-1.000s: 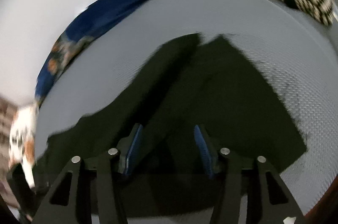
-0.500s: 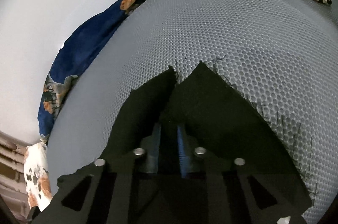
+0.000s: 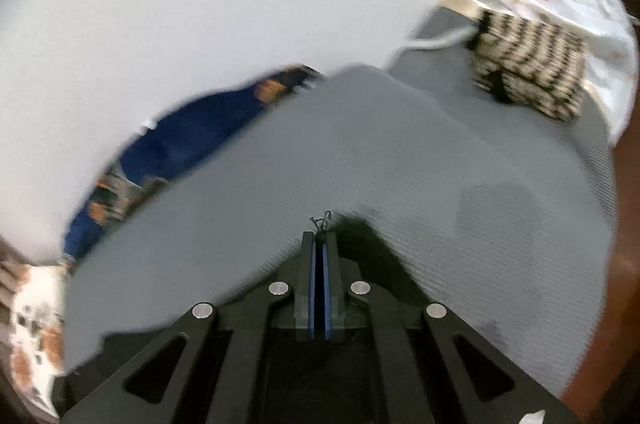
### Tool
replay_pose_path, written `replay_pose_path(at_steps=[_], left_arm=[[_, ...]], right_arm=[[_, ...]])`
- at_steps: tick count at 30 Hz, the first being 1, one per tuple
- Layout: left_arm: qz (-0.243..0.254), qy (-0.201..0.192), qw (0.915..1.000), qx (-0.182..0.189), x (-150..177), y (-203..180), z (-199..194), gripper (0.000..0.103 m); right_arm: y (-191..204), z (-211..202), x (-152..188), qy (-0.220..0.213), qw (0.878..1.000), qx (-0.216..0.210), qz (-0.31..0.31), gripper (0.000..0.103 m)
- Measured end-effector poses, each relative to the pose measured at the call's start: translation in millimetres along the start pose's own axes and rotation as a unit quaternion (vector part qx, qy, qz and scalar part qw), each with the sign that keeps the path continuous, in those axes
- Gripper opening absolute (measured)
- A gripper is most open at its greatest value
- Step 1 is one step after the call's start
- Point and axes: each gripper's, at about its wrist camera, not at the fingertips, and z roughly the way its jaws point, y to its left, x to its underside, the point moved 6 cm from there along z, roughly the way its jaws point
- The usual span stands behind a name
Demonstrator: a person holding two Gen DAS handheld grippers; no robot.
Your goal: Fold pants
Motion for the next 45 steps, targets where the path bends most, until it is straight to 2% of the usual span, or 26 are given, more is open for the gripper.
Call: replay_pose_path(at_steps=[4, 7, 14, 18, 22, 25, 27, 28, 32, 36, 39, 42, 45], left_arm=[[0.033, 0.009, 0.9993, -0.014, 4, -8, 6, 0.010], [0.052, 0.007, 0.9983, -0.025, 5, -12, 7, 0.011], [0.062, 0.004, 0.9977, -0.027, 5, -14, 7, 0.011], [0.072, 0.003, 0.9969, -0.031, 5, -17, 8, 0.012], [0.090, 0.002, 0.9953, -0.037, 10, -22, 7, 0.014], [0.090, 0.003, 0.9955, -0.029, 12, -23, 5, 0.025], [0.084, 0.003, 0.9962, -0.020, 13, -23, 2, 0.050], [0.081, 0.002, 0.9965, -0.020, 13, -23, -1, 0.055], [0.083, -0.026, 0.9962, 0.007, 10, -28, -25, 0.064], [0.048, -0.071, 0.9963, 0.000, -1, -6, -50, 0.067], [-0.010, -0.100, 0.9944, -0.033, -13, 28, -63, 0.067], [-0.075, -0.115, 0.9882, -0.069, -18, 67, -74, 0.067], [-0.134, -0.124, 0.9782, -0.100, -15, 107, -85, 0.067]], right_arm=[[-53, 12, 51, 0.048, 0.996, 0.060, 0.038, 0.002], [-76, 22, 77, 0.073, 0.993, 0.080, 0.052, 0.002], [-73, 10, 77, 0.056, 0.994, 0.087, 0.042, 0.002], [-77, 21, 85, 0.077, 0.991, 0.104, 0.038, 0.002], [-79, 23, 86, 0.080, 0.990, 0.106, 0.047, 0.003], [-80, 23, 83, 0.094, 0.989, 0.102, 0.051, 0.009], [-81, 24, 81, 0.106, 0.988, 0.092, 0.059, 0.020], [-81, 23, 80, 0.108, 0.988, 0.092, 0.062, 0.029], [-79, 11, 63, 0.090, 0.990, 0.088, 0.057, 0.030], [-63, 16, 30, 0.075, 0.995, 0.059, 0.030, 0.030], [-44, 39, 7, 0.084, 0.996, 0.024, 0.011, 0.030], [-28, 71, -9, 0.106, 0.994, -0.003, 0.004, 0.030], [-19, 99, -20, 0.125, 0.992, -0.014, -0.004, 0.030]])
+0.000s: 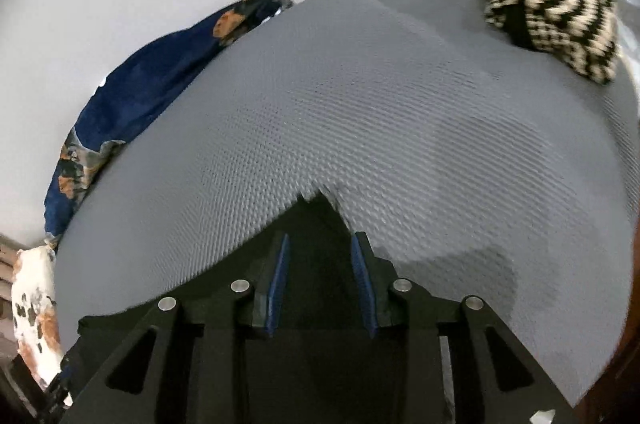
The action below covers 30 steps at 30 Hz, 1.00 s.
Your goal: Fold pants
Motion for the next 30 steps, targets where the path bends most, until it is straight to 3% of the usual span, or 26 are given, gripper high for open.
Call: replay_pose_path(at_steps=[9, 12, 18, 25, 28, 30], left_arm=[[-0.094, -0.009, 0.9924, -0.079, 1, 88, -6, 0.067], [-0.108, -0.002, 0.9897, -0.095, 7, 103, -1, 0.067], [-0.113, 0.012, 0.9880, -0.105, 14, 109, 12, 0.067], [-0.105, 0.011, 0.9890, -0.104, 10, 108, 13, 0.067], [-0.104, 0.010, 0.9892, -0.103, 7, 109, 11, 0.067], [-0.104, 0.006, 0.9886, -0.109, 6, 112, 7, 0.067]], right_arm=[[6, 43, -17, 0.033, 0.999, -0.001, -0.021, 0.030], [12, 44, -13, 0.035, 0.999, -0.004, -0.036, 0.020], [8, 37, -15, 0.021, 0.999, -0.002, -0.024, 0.019], [12, 42, -8, 0.050, 0.998, -0.021, -0.037, 0.020], [16, 43, -8, 0.031, 0.998, 0.017, -0.058, 0.004], [19, 35, -9, 0.012, 0.997, 0.023, -0.066, 0.003]])
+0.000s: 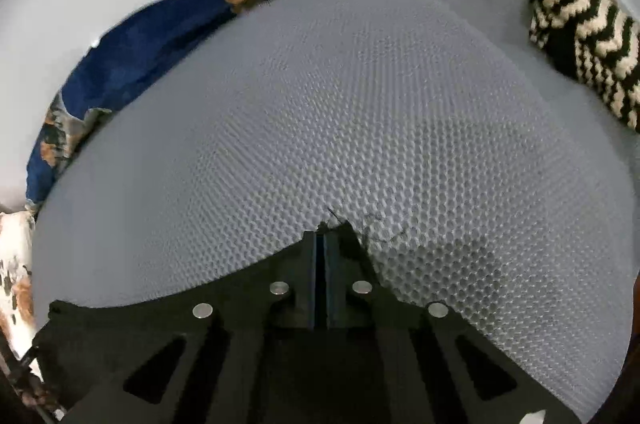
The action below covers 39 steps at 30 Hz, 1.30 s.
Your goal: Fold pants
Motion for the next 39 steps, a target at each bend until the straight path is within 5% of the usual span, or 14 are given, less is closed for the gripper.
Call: replay_pose_path(at_steps=[4, 9, 15, 19, 23, 30, 35, 39], left_arm=[[-0.009, -0.012, 0.9999, -0.006, -2, 17, -9, 0.067], [-0.033, -0.009, 0.9994, 0.007, -1, 40, -7, 0.067], [0.008, -0.011, 0.9998, -0.014, 1, 34, 7, 0.067], [0.004, -0.009, 0.9999, -0.006, -5, 34, 5, 0.067], [-0.002, -0.033, 0.9994, 0.011, -12, 43, -20, 0.067], [-0.009, -0.046, 0.9988, -0.015, -6, 90, -53, 0.067], [-0.029, -0.033, 0.9986, -0.028, 10, 127, -55, 0.067], [-0.041, -0.013, 0.9984, -0.037, 23, 145, -42, 0.067]], right_arm=[[2, -15, -3, -0.037, 0.999, 0.030, -0.008, 0.001], [-10, 6, -2, -0.014, 0.997, 0.077, 0.007, 0.000], [0, -12, -4, -0.022, 0.997, 0.072, 0.027, 0.006], [54, -37, -9, -0.031, 0.999, 0.024, -0.022, 0.009], [148, -41, 9, -0.003, 0.992, -0.064, -0.111, 0.031], [325, -10, 82, 0.096, 0.937, -0.201, -0.269, 0.032], [405, 13, 133, 0.161, 0.892, -0.243, -0.345, 0.032], [440, 35, 158, 0.196, 0.870, -0.242, -0.382, 0.032]])
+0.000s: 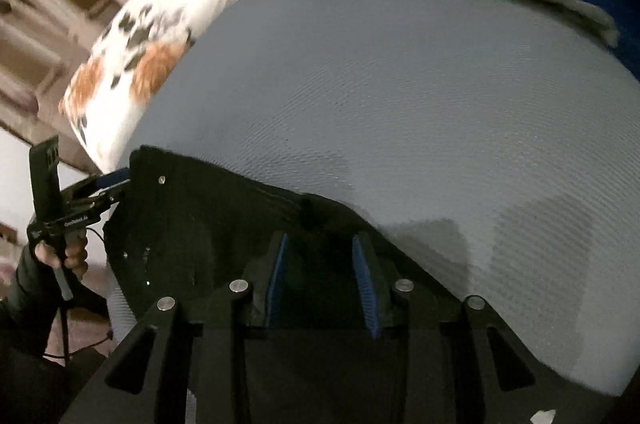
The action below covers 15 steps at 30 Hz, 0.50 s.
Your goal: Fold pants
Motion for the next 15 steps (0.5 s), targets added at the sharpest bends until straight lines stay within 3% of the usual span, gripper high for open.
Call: replay_pose_path(at_steps=[6, 7, 8, 10, 15], left_arm=[[-0.024, 0.008, 0.9990, 0.038, 1, 8, 10, 0.068], [-0.022, 0.008, 0.9989, 0.040, 1, 8, 12, 0.068], [-0.022, 0.008, 0.9989, 0.041, -1, 8, 13, 0.068], [-0.025, 0.006, 0.9988, 0.041, -7, 6, 12, 0.068], [-0.010, -0.047, 0.9980, 0.040, -28, -6, -5, 0.068]], right_arm=[[9, 36, -12, 0.048, 0.999, -0.023, -0.007, 0.032], [11, 41, -11, 0.051, 0.998, -0.026, -0.006, 0.024], [11, 42, -13, 0.044, 0.999, -0.020, -0.004, 0.013], [11, 39, -18, 0.026, 1.000, -0.006, 0.002, 0.009], [3, 32, -22, -0.012, 0.999, 0.030, 0.015, 0.008]])
